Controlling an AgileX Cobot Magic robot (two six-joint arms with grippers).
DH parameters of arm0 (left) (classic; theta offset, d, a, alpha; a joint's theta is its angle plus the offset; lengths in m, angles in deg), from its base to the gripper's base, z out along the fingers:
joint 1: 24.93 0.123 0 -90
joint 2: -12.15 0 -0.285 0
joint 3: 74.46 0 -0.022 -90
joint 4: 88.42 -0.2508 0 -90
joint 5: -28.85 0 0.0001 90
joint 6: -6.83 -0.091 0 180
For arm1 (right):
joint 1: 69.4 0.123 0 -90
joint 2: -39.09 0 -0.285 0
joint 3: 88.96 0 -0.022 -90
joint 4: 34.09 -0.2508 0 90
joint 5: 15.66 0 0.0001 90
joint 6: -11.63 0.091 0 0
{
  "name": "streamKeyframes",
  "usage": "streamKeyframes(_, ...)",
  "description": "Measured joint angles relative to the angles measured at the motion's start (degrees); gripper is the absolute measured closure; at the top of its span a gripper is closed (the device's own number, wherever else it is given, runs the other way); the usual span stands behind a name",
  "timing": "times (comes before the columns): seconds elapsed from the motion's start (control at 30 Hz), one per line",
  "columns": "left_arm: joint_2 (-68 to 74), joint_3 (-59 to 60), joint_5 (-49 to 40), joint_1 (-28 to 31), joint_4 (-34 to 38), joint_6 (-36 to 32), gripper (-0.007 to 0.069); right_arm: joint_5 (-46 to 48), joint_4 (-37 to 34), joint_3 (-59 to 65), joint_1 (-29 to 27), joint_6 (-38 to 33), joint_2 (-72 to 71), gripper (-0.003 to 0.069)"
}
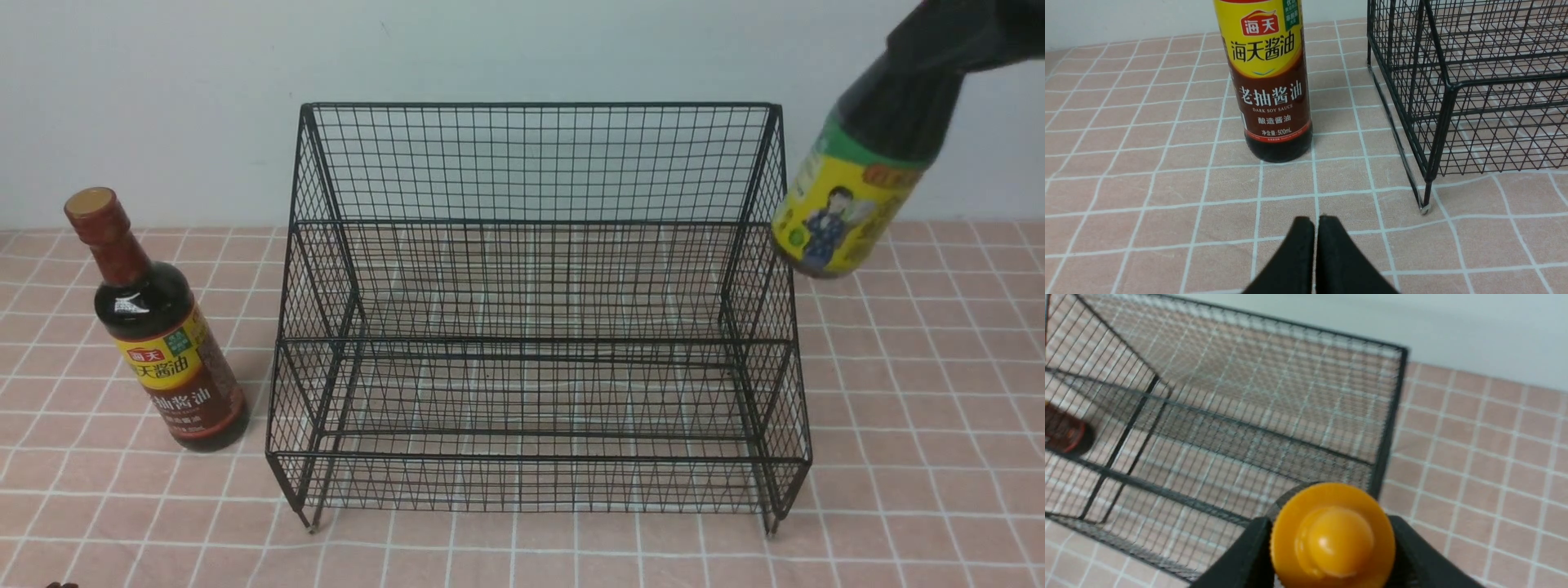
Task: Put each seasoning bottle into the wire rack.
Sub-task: Use the right arm to put the condiment bottle back on the shelf
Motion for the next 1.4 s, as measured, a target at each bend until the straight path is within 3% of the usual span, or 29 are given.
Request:
streamKeyframes(0.33, 0.0, 0.0, 0.0, 0.0, 0.0, 0.0, 0.0631, -0.4, -3.9, 0.0, 0.0, -0.9, 9.8, 0.0351)
streamKeyframes(1.1, 0.0, 0.0, 0.0, 0.0, 0.0, 0.0, 0.0631, -5.5, -3.7, 0.0, 0.8, -4.4, 17.1, 0.0351)
streamKeyframes(1.4, 0.0, 0.0, 0.0, 0.0, 0.0, 0.0, 0.0631, -2.6, 4.1, 0.0, 7.3, -3.5, 19.2, 0.0351)
